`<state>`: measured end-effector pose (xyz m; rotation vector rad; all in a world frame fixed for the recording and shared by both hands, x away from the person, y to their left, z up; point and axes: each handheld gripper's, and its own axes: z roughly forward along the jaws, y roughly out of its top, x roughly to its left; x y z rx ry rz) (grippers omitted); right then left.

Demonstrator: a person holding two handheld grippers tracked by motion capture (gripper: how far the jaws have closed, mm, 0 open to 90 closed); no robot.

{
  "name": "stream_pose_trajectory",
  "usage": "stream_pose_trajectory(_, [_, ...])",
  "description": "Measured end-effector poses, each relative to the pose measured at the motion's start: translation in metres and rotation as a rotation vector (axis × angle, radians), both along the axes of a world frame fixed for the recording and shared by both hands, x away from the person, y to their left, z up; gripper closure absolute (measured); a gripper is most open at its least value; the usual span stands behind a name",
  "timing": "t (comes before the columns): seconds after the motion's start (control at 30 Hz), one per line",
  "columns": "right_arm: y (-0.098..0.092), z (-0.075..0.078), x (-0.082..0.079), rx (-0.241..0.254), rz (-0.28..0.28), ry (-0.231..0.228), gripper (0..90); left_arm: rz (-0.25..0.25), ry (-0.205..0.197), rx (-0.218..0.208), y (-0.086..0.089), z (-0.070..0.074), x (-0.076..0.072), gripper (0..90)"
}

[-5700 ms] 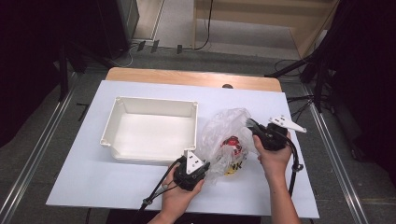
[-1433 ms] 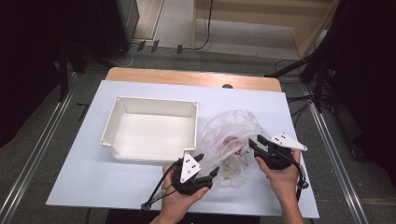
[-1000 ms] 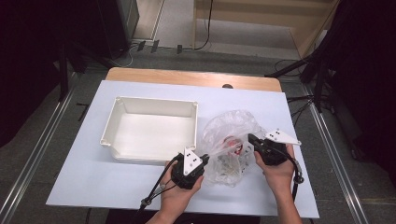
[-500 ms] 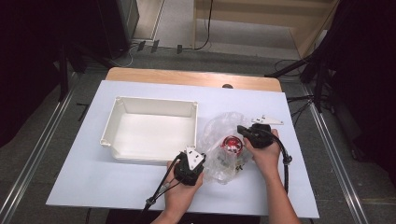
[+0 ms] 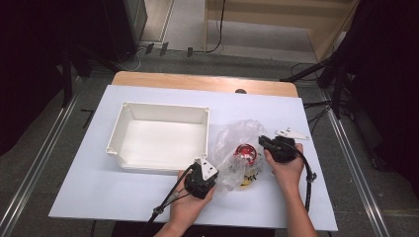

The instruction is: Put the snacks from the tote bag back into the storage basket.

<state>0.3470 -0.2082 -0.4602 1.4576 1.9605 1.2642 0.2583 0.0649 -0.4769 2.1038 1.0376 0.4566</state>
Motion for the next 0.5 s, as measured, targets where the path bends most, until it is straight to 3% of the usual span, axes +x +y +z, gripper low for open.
stream_pose_trajectory(0.07, [-0.002,0.016,-0.023,0.075,0.015,-0.067,81.2,0.001,0.000,-0.003,0.000,0.000,0.000,88.5])
stream_pose_trajectory(0.17, [0.005,0.032,-0.051,0.103,0.074,-0.132,81.2,-0.002,-0.011,0.011,-0.003,-0.001,0.000,88.4])
stream_pose_trajectory(0.23, [0.013,0.039,-0.065,0.127,0.130,-0.151,80.4,-0.008,-0.010,0.007,-0.004,-0.001,0.000,88.2])
stream_pose_trajectory(0.33, [0.029,0.037,-0.072,0.141,0.207,-0.093,79.4,-0.007,-0.002,0.004,-0.003,-0.001,0.001,87.4])
stream_pose_trajectory(0.4, [0.039,0.029,-0.075,0.110,0.228,-0.065,79.6,-0.002,0.001,-0.011,-0.003,0.000,0.001,85.7])
stream_pose_trajectory(0.5, [0.049,0.015,-0.085,0.104,0.269,-0.064,80.5,0.000,0.004,-0.038,0.001,0.002,0.002,80.3])
